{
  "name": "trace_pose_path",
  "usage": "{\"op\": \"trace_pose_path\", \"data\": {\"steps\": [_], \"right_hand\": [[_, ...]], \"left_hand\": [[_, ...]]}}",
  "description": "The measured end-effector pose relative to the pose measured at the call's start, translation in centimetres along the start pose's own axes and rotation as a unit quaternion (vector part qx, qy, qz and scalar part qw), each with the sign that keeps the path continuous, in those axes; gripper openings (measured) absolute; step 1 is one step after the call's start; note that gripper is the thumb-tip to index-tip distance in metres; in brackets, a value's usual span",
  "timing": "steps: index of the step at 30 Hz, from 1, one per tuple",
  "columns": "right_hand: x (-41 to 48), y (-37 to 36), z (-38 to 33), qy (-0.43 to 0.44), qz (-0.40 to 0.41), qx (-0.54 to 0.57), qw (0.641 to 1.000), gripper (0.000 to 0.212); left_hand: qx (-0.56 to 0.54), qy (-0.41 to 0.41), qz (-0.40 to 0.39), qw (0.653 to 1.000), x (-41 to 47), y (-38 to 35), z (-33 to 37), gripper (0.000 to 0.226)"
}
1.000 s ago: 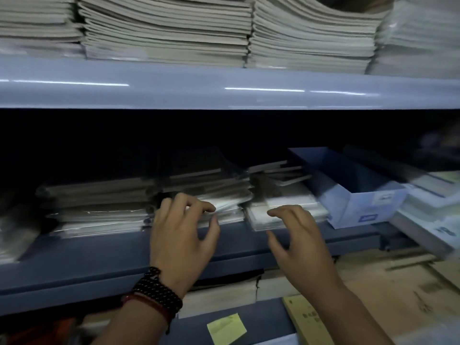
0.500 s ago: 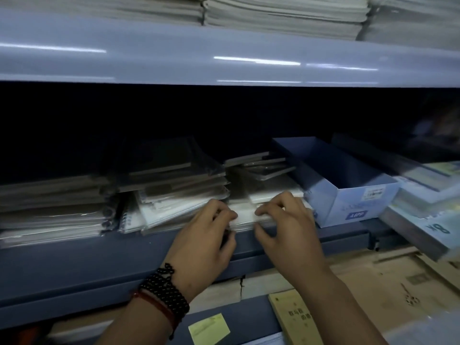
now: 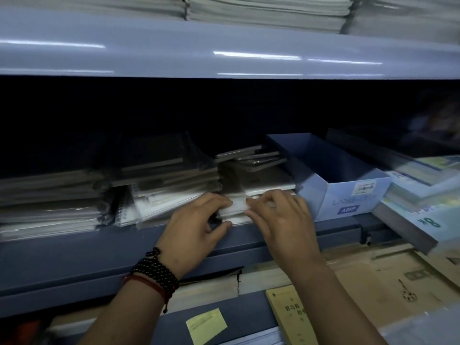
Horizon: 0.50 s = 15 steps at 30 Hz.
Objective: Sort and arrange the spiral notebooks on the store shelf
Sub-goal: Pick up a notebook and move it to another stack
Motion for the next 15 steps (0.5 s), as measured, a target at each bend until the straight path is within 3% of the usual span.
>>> {"op": "trace_pose_path", "data": {"steps": [3, 5, 8, 15], "right_hand": [[-0.5, -0.1, -0.4, 0.028, 0.01, 0.022, 0.999, 0.023], [-0.4, -0.1, -1.2, 0.041, -0.014, 0.021, 0.999, 0.036], [0.0, -0.2, -2.3, -0.002, -0.03, 0.012, 0.999, 0.047], [0.3, 0.1, -2.5, -0.047, -0.023, 0.033, 0.998, 0.036]], "left_hand": [[0.003, -0.006, -0.007, 1.0, -0.1, 0.0, -0.1, 0.032], [0.0, -0.011, -0.018, 1.0, -0.1, -0.2, -0.1, 0.032], [0.003, -0.012, -0.039, 0.999, -0.1, -0.4, -0.2, 0.036], [0.03, -0.024, -0.054, 0.998, 0.0, -0.4, 0.0, 0.043]]}}
Point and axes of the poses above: each hand's wrist, its own x-axis towards the middle knuckle, its own y-axis out of the back of the hand, z = x × y, the point moved 1 cm from there along x, towards the middle knuckle, and after that the axes turned 14 degrees about z, right-handed, at the moved point
